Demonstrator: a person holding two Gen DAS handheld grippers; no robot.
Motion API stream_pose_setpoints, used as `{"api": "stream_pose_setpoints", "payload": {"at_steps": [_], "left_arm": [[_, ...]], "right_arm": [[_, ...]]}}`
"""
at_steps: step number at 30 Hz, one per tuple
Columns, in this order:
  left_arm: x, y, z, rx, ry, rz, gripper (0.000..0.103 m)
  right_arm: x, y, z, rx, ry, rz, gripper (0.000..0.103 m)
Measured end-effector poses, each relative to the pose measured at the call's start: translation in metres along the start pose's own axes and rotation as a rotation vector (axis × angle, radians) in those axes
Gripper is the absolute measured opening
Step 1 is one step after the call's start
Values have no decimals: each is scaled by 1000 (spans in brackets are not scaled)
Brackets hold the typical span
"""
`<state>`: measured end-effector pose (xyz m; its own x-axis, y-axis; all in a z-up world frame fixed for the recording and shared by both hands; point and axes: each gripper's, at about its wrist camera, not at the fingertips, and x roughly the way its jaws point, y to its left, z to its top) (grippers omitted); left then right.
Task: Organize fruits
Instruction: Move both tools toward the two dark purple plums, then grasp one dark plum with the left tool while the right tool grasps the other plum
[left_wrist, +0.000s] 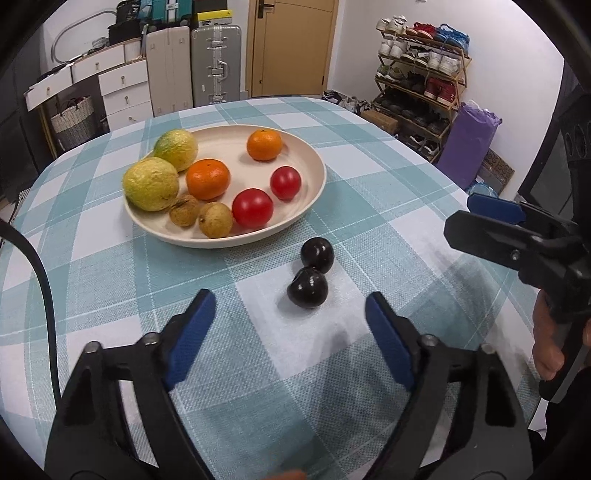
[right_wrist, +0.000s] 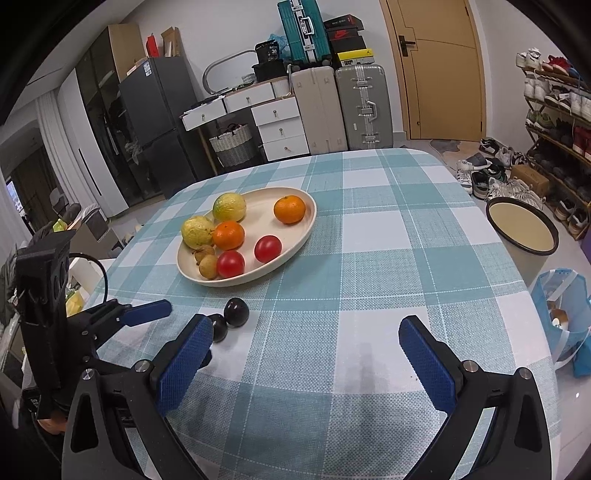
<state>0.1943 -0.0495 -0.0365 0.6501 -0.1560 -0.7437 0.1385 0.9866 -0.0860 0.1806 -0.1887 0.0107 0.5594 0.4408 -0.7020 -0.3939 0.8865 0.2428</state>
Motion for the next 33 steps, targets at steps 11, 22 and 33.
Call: {"api": "stream_pose_setpoints", "payload": {"at_steps": [11,22,33], "left_arm": [[22,-13,6,53,52,-27,42],[14,-8,4,54,23,-37,22],[-35,22,-14,20,-80,-10,22]], "right_arm": [[-2,-2,1,7,-6,1,103],[-2,0,-1,-7,-1,-3,103],[23,16,-7,-17,92,42,102]]}}
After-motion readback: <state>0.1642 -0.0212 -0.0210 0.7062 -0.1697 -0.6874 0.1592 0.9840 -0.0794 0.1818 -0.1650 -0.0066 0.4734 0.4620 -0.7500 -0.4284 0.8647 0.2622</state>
